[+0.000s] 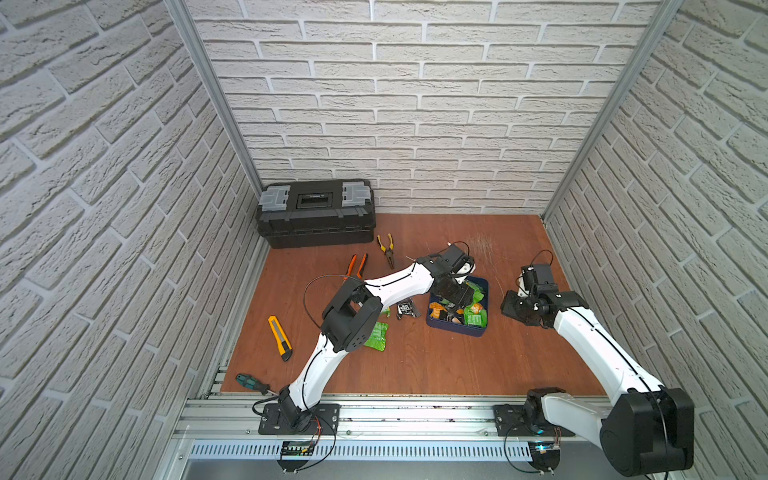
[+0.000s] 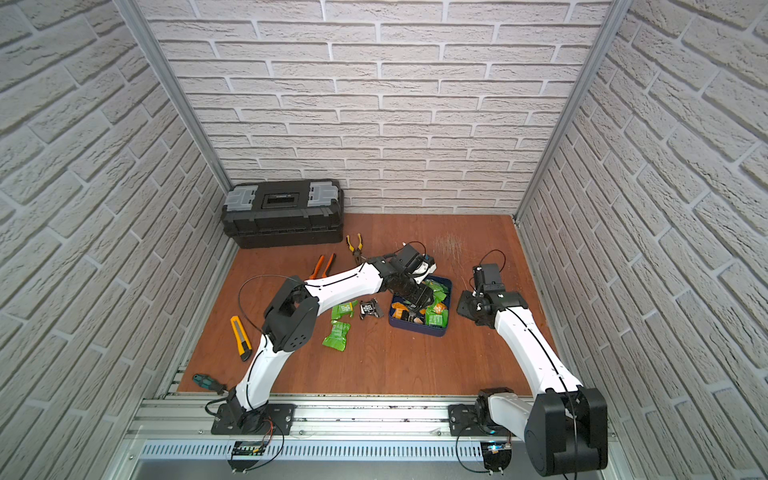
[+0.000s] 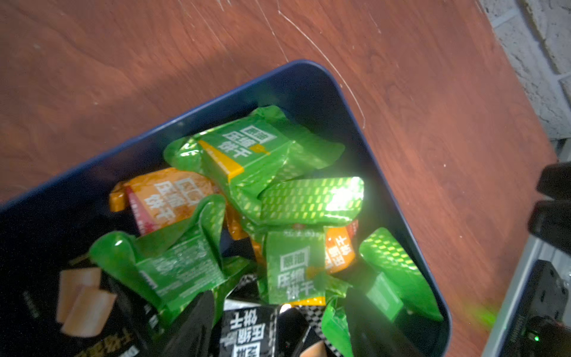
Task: Take the cookies out of the storage box
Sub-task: Pick up the cookie from the storage box.
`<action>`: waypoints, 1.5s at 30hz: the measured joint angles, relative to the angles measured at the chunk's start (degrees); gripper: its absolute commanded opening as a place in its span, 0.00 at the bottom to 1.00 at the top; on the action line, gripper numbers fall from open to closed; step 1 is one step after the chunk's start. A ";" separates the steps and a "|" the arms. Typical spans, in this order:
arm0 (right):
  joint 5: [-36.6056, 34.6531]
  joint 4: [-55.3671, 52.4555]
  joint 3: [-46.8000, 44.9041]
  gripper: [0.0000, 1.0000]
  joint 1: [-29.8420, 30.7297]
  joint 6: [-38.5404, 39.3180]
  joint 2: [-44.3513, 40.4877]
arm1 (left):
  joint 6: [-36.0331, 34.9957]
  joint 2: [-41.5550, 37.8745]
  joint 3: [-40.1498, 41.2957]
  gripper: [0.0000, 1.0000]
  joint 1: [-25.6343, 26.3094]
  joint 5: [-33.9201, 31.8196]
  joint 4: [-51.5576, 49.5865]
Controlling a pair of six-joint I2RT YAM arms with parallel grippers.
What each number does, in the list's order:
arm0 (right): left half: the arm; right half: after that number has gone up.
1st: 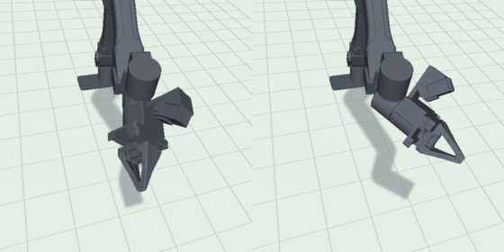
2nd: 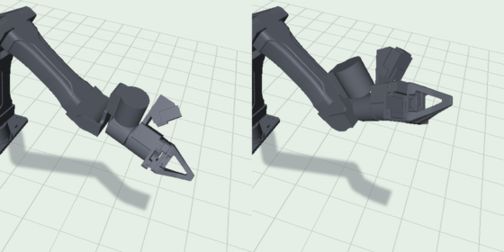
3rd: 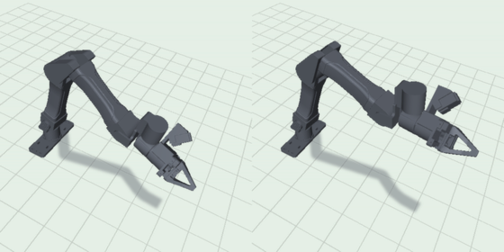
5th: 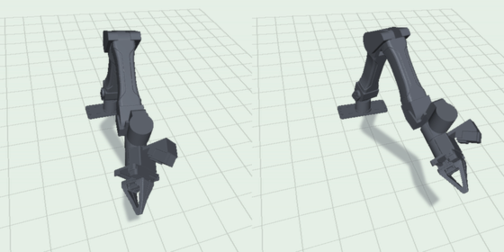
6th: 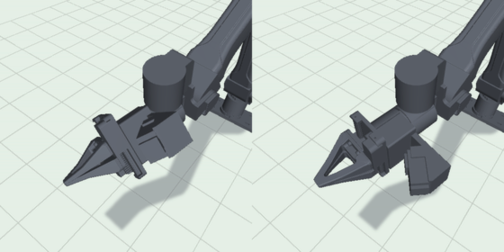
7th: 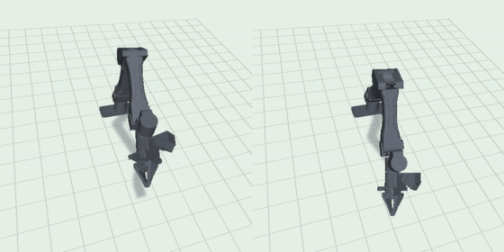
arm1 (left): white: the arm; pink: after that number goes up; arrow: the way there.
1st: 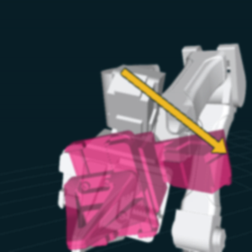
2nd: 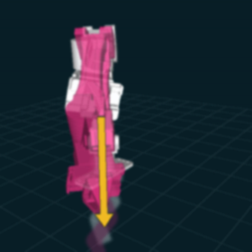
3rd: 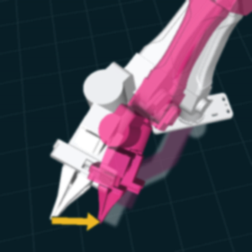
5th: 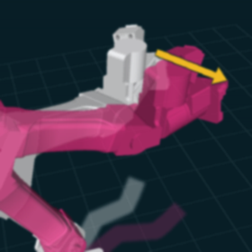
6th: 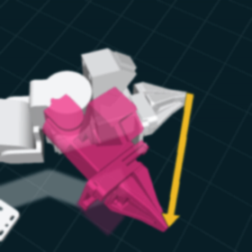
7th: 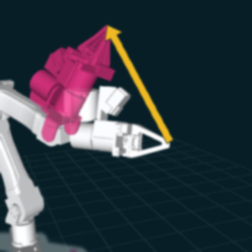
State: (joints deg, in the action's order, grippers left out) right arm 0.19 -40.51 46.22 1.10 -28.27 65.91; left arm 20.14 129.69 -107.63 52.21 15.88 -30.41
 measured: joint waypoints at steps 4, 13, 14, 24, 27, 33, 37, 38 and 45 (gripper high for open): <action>0.26 0.00 0.00 0.43 -0.13 -0.04 0.00 | -0.04 2.62 -3.87 0.66 0.00 1.64 -2.54; 0.90 -0.02 0.11 0.43 -0.37 0.00 0.00 | 0.74 8.04 -11.41 0.59 0.00 2.21 -7.45; 0.94 -0.02 0.15 0.43 -0.37 0.00 0.00 | 0.96 8.28 -11.47 0.57 0.00 2.32 -7.56; 1.33 0.00 0.52 0.43 -0.52 0.00 0.17 | 2.91 8.66 -11.58 0.38 0.00 3.23 -7.93; 1.60 0.00 0.52 0.43 -0.55 0.00 0.22 | 3.21 8.66 -11.61 0.33 0.00 3.26 -7.74; 1.99 0.00 0.52 0.43 -0.61 0.00 0.22 | 4.09 8.55 -11.61 0.31 0.00 2.73 -7.17; 2.23 0.00 0.52 0.43 -0.63 0.00 0.22 | 4.98 7.43 -11.13 0.29 0.00 1.42 -6.43; 2.29 0.00 0.52 0.43 -0.63 0.00 0.22 | 5.29 6.64 -10.64 0.29 0.00 0.92 -5.90; 3.08 0.11 0.52 0.43 -0.70 -0.17 0.33 | 7.50 -2.23 -5.22 0.30 0.00 -3.56 -2.89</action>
State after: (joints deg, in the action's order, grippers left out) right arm 3.27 -40.40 46.74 0.40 -28.45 66.24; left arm 27.64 127.46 -112.86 52.21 12.32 -33.30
